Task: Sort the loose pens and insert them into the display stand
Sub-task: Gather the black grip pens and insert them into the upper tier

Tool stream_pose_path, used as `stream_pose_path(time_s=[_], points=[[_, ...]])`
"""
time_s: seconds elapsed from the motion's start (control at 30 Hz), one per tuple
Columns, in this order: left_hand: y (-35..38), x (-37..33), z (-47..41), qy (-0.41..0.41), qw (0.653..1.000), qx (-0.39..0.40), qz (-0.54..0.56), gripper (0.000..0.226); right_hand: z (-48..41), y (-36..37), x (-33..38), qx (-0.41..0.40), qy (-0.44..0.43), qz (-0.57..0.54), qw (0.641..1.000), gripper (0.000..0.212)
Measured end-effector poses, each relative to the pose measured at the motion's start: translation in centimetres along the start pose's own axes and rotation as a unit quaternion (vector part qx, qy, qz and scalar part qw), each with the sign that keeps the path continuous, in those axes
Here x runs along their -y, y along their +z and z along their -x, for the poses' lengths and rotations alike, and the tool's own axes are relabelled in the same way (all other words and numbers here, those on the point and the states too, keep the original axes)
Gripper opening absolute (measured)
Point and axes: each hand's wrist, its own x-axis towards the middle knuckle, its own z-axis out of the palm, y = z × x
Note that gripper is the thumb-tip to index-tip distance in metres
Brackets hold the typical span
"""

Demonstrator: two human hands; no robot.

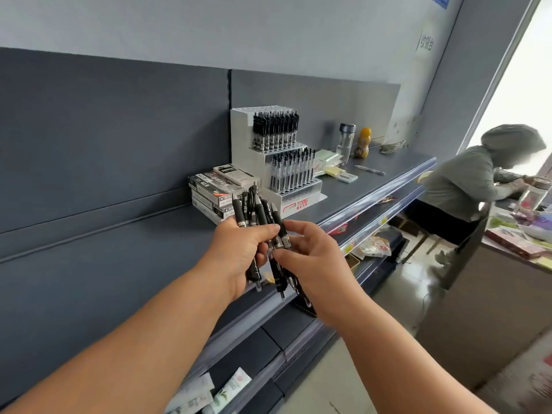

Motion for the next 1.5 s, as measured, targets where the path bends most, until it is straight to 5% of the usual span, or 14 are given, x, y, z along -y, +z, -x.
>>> stream_pose_path(time_s=[0.37, 0.7, 1.17, 1.5], points=[[3.0, -2.2, -11.1, 0.009, 0.999, 0.009, 0.035, 0.024, -10.6, -2.6, -0.4, 0.057, 0.025, 0.010, 0.998, 0.053], [4.5, -5.6, -19.7, 0.046, 0.996, 0.009, 0.077, 0.038, -21.5, -4.8, 0.8, 0.005, 0.004, -0.050, 0.999, 0.015], [12.4, -6.0, -26.2, 0.137, 0.979, -0.140, 0.050, 0.028, -37.8, -14.5, -1.3, 0.171, -0.039, -0.127, 0.976, 0.025], [18.6, -5.6, -28.2, 0.167, 0.946, -0.276, 0.029, 0.026, -46.9, -18.4, -1.3, 0.245, 0.028, -0.263, 0.933, 0.023]])
